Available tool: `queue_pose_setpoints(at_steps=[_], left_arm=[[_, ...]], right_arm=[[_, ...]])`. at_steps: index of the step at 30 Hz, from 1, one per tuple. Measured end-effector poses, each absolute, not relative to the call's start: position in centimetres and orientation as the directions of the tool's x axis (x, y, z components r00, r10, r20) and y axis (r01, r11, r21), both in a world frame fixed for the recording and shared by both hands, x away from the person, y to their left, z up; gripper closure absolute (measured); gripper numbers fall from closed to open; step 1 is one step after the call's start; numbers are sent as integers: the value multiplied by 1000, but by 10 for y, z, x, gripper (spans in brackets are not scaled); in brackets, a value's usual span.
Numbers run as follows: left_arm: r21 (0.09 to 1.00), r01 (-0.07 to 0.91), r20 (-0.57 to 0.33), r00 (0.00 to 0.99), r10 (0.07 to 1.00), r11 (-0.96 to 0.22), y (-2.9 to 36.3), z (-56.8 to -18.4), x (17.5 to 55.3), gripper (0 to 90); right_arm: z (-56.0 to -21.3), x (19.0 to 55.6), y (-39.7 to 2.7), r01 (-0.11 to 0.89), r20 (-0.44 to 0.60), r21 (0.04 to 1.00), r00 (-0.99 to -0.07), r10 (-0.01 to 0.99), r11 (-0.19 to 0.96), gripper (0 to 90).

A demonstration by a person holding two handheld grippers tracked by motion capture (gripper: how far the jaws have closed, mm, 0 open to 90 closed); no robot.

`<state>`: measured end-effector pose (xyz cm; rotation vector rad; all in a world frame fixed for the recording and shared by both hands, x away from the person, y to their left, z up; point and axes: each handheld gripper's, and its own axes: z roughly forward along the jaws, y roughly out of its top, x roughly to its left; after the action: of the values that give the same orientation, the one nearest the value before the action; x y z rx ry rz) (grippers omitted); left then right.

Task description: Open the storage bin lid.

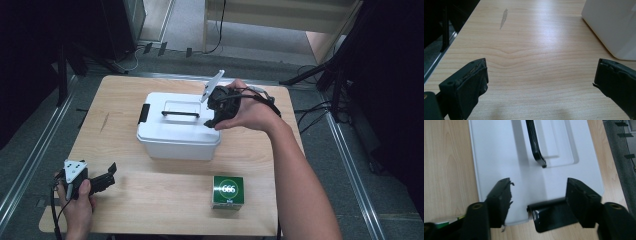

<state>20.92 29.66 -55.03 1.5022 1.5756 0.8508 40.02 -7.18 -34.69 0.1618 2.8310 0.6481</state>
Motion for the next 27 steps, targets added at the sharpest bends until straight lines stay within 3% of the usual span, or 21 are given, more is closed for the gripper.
queue_pose_setpoints(at_steps=[1,10,27], left_arm=[[878,473,-92,8,996,77,297,-550,209,0],[872,483,-93,10,996,76,297,-550,210,0],[871,486,-94,19,995,73,297,-551,210,0]], right_arm=[[-348,402,-66,47,-195,433,-970,145,900,496],[-350,408,-44,-6,-225,406,-970,93,914,716],[-350,416,-3,-62,-254,370,-966,37,927,805]])
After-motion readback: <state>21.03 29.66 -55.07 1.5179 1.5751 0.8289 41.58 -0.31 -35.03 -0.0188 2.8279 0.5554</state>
